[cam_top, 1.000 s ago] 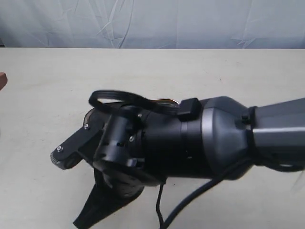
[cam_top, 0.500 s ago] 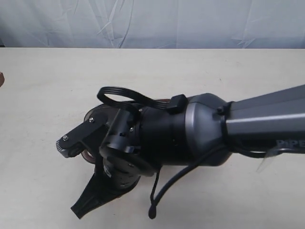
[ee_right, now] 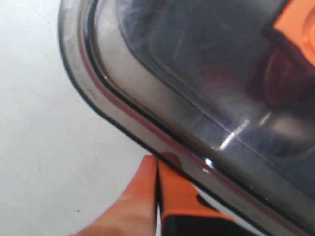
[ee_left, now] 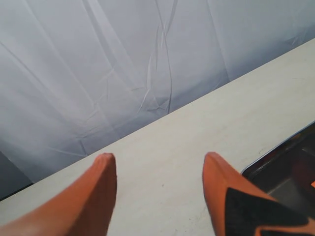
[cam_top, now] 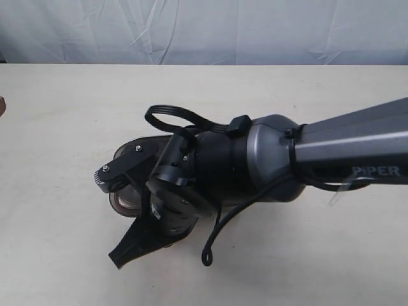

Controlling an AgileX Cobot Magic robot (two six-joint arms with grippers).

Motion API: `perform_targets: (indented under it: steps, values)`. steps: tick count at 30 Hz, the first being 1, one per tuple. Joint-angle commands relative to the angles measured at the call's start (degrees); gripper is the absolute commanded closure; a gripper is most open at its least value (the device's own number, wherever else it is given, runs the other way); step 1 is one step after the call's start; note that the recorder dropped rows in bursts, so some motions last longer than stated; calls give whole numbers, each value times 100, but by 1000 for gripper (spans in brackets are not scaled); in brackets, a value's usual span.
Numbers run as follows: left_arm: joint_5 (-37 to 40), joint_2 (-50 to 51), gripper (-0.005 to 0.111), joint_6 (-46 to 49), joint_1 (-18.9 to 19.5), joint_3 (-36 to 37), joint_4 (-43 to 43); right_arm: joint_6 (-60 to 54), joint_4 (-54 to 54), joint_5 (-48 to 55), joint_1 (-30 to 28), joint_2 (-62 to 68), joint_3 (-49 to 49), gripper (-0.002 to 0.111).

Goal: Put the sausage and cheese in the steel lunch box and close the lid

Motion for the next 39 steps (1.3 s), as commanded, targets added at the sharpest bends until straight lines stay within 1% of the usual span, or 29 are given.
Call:
perform_targets:
  steps: [1, 8, 11, 15, 17, 20, 23, 27, 29, 33, 35, 36, 37, 39]
  values:
    - [108, -51, 56, -30, -17, 23, -20, 149, -293, -63, -80, -4, 4, 109]
    - [108, -51, 56, -30, -17, 23, -20, 149, -280, -76, -80, -4, 4, 109]
    - [108, -51, 56, -30, -17, 23, -20, 138, -148, 143, -80, -4, 4, 109]
    - [108, -51, 56, -30, -17, 23, -20, 138, -345, -43, -80, -4, 4, 109]
    - [108, -51, 56, -30, -17, 23, -20, 138, -216, -42, -119, -4, 4, 109]
    - [108, -51, 56, -30, -17, 23, -20, 70, -46, 220, -109, -15, 4, 109]
    - [119, -51, 56, -30, -17, 23, -20, -646, 550, 662, 64, -193, 4, 109]
    - [418, -51, 57, -30, -17, 23, -20, -645, 444, 1246, 386, -830, 4, 109]
    - [728, -17, 63, -19, -17, 23, -20, -433, 184, 1431, 400, -1201, 4, 109]
    - [1258, 354, 87, 108, -17, 23, -20, 336, -980, 1813, 193, -1765, 4, 109]
    - [1513, 717, 100, 138, -17, 23, -20, 351, -1145, 1830, -92, -1939, 4, 109]
    - [1617, 889, 104, 138, -17, 23, -20, 230, -1117, 1783, -231, -1950, 4, 109]
    - [1739, 1123, 107, 138, -17, 23, -20, 15, -1023, 1737, -417, -1961, 4, 109]
    - [1947, 1567, 107, 138, -17, -31, 260, -278, -834, 1667, -785, -1917, 4, 109]
